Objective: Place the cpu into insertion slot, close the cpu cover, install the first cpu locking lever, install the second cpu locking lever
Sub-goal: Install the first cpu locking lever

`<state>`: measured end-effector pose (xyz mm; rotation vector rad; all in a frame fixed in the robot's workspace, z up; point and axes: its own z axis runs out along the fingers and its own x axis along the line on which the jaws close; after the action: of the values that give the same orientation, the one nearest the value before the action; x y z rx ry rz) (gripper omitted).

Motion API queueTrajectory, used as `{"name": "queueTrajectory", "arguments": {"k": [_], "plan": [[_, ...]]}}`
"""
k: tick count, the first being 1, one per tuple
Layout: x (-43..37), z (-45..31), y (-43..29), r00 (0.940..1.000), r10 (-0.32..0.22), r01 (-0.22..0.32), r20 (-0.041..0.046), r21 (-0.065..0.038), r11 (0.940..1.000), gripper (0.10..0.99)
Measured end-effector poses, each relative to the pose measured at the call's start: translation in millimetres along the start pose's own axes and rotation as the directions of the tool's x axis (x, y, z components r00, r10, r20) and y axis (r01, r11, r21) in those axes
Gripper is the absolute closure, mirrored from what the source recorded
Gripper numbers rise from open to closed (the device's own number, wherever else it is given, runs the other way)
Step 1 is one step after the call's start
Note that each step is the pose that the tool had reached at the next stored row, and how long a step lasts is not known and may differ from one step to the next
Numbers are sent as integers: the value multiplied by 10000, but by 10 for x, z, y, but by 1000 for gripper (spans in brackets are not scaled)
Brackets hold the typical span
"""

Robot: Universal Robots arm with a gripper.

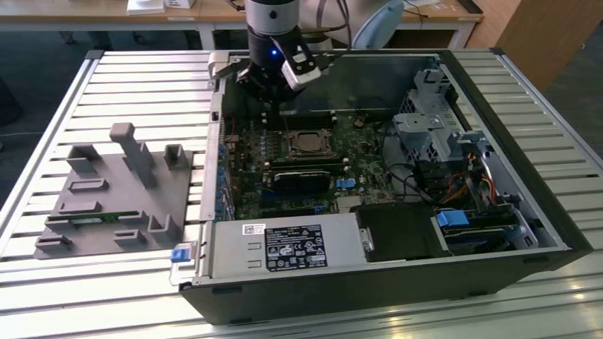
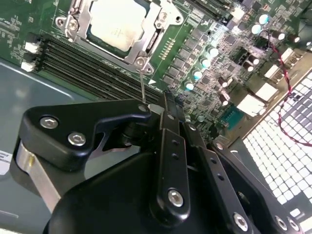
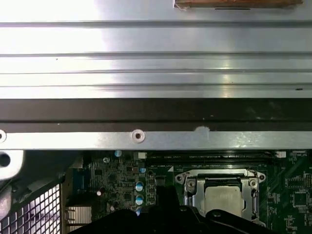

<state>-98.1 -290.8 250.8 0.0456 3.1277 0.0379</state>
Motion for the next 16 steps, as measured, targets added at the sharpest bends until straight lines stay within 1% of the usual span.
{"name": "queueTrajectory", "arguments": {"k": [6, 10, 13, 14, 16], "plan": [[-99, 3, 27, 10000, 1, -1, 0, -1, 10000, 980], [-204, 6, 40, 10000, 1, -1, 0, 0, 10000, 980], [-312, 11, 52, 10000, 0, 0, 0, 0, 10000, 980], [-334, 13, 52, 10000, 1, -1, -1, 1, 10000, 980], [-350, 17, 52, 10000, 0, 0, 0, 0, 10000, 980]]}}
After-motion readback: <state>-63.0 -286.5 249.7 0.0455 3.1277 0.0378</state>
